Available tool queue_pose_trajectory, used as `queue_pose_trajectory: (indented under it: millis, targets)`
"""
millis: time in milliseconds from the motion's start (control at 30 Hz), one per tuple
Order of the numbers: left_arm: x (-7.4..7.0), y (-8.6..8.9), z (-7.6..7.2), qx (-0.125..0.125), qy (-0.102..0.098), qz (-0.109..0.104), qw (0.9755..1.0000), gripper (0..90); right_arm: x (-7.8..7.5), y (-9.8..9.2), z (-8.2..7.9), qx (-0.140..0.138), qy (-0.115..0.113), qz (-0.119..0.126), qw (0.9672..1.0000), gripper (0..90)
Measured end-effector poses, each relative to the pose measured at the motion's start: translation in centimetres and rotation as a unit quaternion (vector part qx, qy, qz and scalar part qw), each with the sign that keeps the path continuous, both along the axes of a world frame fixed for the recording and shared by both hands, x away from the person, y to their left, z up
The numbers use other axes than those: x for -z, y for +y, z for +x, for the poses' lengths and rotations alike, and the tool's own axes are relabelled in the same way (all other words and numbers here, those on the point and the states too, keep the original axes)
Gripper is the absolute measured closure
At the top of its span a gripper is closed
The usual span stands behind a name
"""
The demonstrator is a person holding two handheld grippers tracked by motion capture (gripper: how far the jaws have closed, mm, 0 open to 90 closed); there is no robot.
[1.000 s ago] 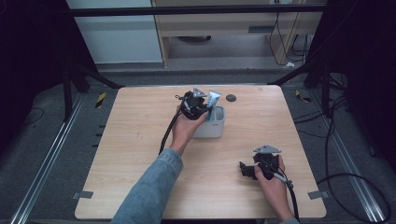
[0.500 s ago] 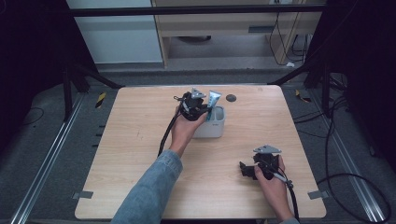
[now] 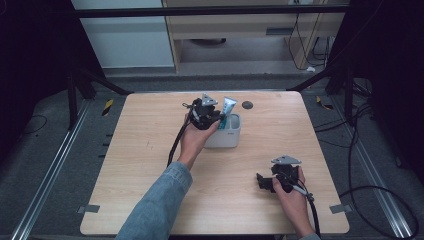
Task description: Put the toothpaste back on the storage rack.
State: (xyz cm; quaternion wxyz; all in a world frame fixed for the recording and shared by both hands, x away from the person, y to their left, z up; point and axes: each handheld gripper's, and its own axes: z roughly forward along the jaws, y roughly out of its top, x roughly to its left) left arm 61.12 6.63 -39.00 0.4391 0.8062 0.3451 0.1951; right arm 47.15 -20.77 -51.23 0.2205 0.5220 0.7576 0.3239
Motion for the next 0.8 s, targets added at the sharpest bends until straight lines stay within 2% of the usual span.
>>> queue_pose_trajectory:
  millis: [467, 800]
  targets:
    - [-0.6, 0.7, -0.9, 0.005, -0.01, 0.0, 0.9999, 69.9, 0.0, 0.0, 0.0, -0.001, 0.0, 0.0, 1.0, 0.5]
    - [-1.4, 0.9, -2.0, 0.017, -0.02, 0.013, 0.9996, 66.4, 0.0, 0.0, 0.0, -0.001, -0.001, 0.0, 1.0, 0.5]
